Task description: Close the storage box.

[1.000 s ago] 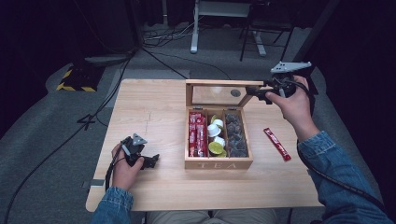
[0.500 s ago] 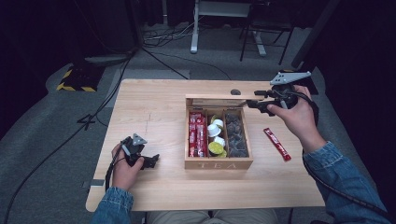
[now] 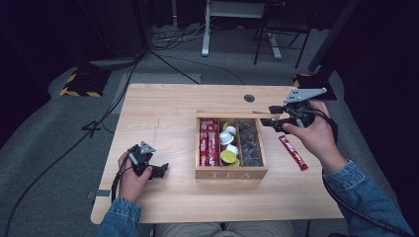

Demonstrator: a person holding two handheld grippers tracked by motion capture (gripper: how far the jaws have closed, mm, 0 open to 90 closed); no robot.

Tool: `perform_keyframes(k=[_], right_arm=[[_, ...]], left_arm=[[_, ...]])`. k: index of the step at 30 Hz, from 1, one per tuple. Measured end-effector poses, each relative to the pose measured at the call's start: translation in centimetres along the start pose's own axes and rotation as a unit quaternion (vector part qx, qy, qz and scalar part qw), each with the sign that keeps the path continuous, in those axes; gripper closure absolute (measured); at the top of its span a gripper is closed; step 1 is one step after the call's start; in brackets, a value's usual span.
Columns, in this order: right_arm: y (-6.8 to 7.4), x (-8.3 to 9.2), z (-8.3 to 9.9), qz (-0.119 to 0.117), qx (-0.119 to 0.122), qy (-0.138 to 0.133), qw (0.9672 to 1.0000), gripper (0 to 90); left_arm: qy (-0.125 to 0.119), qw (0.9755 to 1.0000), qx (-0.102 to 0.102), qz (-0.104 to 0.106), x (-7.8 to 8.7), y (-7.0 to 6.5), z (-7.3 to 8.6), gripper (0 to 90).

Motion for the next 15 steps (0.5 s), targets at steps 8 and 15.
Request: perform_keyframes(k=[8,15], right_arm=[[1.0,-0.1,1.3,-0.003,0.018,0.012,0.9998,36.8],[1.5,-0.3,2.2,0.000,0.032,0.019,0.9993,34.8]], left_arm=[[0.001,1.0000,-0.001,0.000,0.0,0.0,0.0,0.4],[0.002,1.0000,-0.003,0.001,0.0,0.0,0.0,0.5]])
Point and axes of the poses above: each handheld gripper's, and its own axes: x roughly backward along the jaws, z roughly out of its underside, y roughly to its left, the point moved 3 cm from there along -x, roughly forward along the jaws, and after that the axes turned 9 degrees about -x, right-handed, at the moved point
